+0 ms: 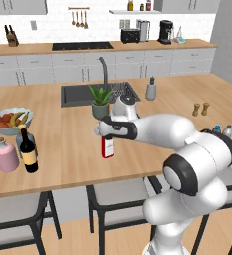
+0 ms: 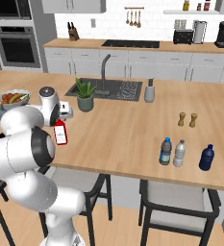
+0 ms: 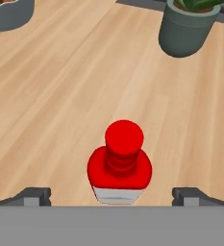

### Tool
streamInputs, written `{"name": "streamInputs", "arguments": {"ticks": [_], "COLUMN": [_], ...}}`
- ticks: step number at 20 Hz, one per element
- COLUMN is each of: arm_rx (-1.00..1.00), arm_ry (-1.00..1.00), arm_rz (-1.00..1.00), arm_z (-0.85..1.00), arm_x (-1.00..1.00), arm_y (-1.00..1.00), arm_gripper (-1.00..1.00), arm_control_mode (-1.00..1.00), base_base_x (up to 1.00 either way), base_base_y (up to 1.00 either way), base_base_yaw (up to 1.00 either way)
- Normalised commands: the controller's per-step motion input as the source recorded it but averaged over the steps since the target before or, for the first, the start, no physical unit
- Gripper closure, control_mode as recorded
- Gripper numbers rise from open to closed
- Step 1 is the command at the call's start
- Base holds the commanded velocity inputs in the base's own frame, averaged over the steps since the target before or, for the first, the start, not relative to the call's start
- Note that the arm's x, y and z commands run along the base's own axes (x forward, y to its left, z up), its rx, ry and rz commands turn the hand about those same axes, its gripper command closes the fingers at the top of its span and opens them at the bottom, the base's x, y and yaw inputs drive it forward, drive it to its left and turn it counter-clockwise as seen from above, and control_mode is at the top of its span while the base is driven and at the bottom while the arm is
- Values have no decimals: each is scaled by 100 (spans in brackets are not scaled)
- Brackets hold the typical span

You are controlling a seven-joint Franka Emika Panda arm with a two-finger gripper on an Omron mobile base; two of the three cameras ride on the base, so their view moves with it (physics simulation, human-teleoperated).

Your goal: Move the plastic bottles in the middle to the plastics group, and the glass bottles in the middle to the glass group.

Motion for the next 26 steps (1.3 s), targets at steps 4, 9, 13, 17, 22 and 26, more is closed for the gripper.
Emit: {"name": "streamInputs", "arguments": {"ticks": [4,9,13,17,22,26], "arm_rx": [0,0,0,0,0,0], "arm_ry": [0,0,0,0,0,0], "arm_rz": [0,0,0,0,0,0], "arm_z": [-6,-9,-3,-9,-4,-1], "arm_x": [15,9,10,2,1,13], "arm_y": [0,0,0,1,6,1], "arm_gripper": [-100,-100,-100,-100,-100,-100], "arm_control_mode": [-100,-100,-100,-100,-100,-100], "base_base_x": [0,0,0,0,0,0], "base_base_y": [0,0,0,0,0,0], "base_base_yaw": [0,0,0,0,0,0]}}
